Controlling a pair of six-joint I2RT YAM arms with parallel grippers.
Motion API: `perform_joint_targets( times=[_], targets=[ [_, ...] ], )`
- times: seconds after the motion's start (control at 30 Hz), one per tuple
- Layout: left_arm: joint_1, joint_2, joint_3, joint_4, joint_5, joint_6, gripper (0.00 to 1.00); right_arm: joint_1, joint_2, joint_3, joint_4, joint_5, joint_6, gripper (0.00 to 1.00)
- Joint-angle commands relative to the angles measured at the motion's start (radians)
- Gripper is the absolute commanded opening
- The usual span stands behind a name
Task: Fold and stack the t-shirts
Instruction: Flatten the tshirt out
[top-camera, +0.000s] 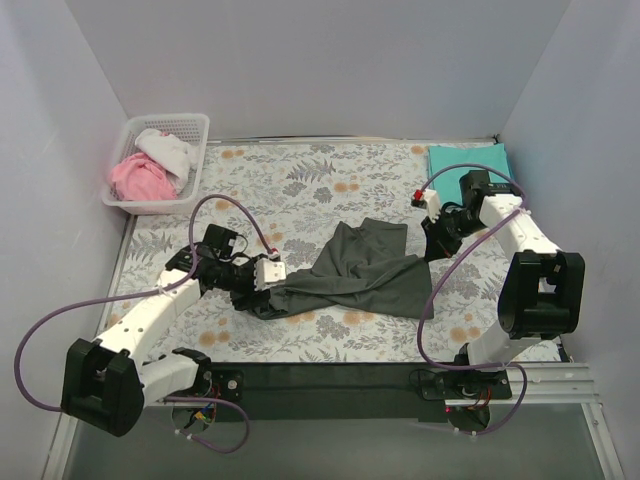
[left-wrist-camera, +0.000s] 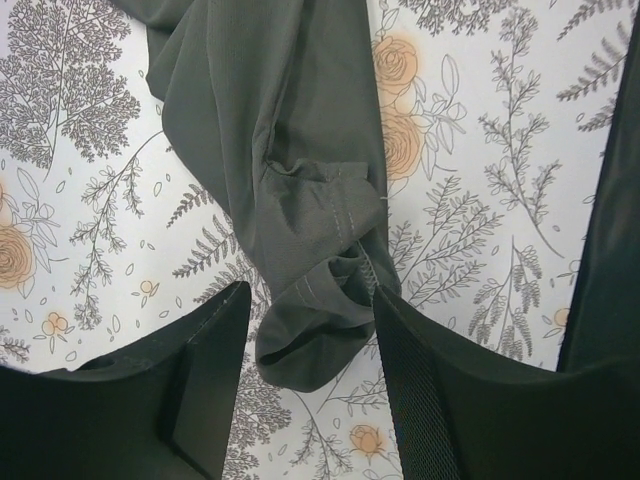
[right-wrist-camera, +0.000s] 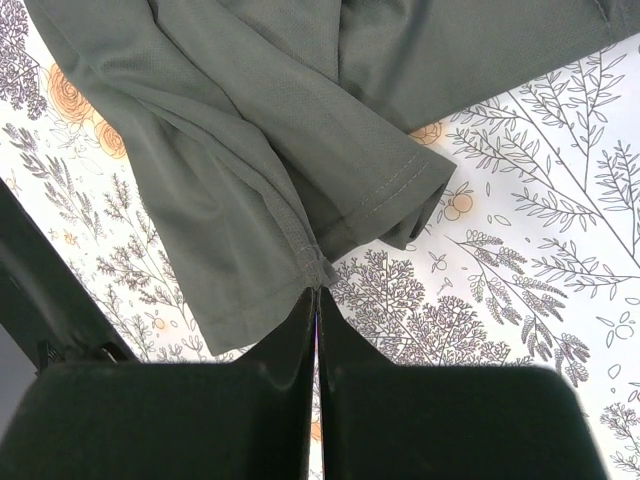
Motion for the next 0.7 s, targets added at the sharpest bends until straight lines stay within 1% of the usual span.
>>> perform_joint_targets(
  times=[0.0, 0.1, 0.23, 0.3, 0.37, 0.4, 0.43, 0.47, 0.5, 0.53, 0.57, 0.6, 0.63, 0.67],
  targets=[
    [-0.002, 0.006, -0.019, 0.029, -0.029, 0.109, 0.49, -0.007, 0.004, 0.046, -0.039, -0.021, -0.002, 0.01],
    [-0.006, 0.009, -0.051, 0.031, -0.039, 0.16, 0.46, -0.007, 0.011, 0.048, -0.042, -0.017, -0.003, 0.01],
    [-0.007, 0.031, -0.067, 0.046, -0.037, 0.158, 0.38, -0.007, 0.014, 0.053, -0.05, -0.018, -0.005, 0.01],
    [-0.007, 0.034, -0.06, 0.064, -0.028, 0.124, 0.3, -0.008, 0.011, 0.059, -0.056, -0.02, -0.005, 0.01],
    [-0.006, 0.028, -0.051, 0.067, -0.011, 0.103, 0.2, -0.007, 0.008, 0.063, -0.059, -0.017, -0.005, 0.01],
    [-0.006, 0.023, -0.033, 0.072, -0.011, 0.048, 0.07, -0.007, 0.006, 0.072, -0.059, -0.015, -0.005, 0.01],
    [-0.007, 0.017, -0.024, 0.08, -0.014, 0.016, 0.03, -0.007, 0.003, 0.079, -0.066, -0.012, -0.005, 0.01],
    [-0.003, 0.002, -0.01, 0.098, -0.026, -0.021, 0.0, -0.034, -0.002, 0.088, -0.066, -0.007, -0.005, 0.01],
    [0.008, -0.007, 0.022, 0.112, -0.025, -0.062, 0.0, -0.04, -0.003, 0.109, -0.071, -0.006, -0.005, 0.01],
    [0.028, -0.012, 0.05, 0.122, -0.014, -0.134, 0.0, -0.046, -0.006, 0.125, -0.071, -0.006, -0.005, 0.01],
    [0.09, -0.009, 0.079, 0.127, 0.004, -0.165, 0.0, -0.065, -0.011, 0.141, -0.074, -0.004, -0.005, 0.01],
    [0.129, 0.005, 0.152, 0.133, 0.05, -0.197, 0.0, -0.076, -0.012, 0.183, -0.074, -0.003, -0.004, 0.01],
    [0.17, 0.022, 0.194, 0.139, 0.071, -0.277, 0.0, -0.086, -0.012, 0.207, -0.074, -0.007, 0.001, 0.01],
    [0.25, 0.042, 0.237, 0.158, 0.094, -0.319, 0.0, -0.108, -0.014, 0.233, -0.076, -0.01, 0.003, 0.01]
  ],
)
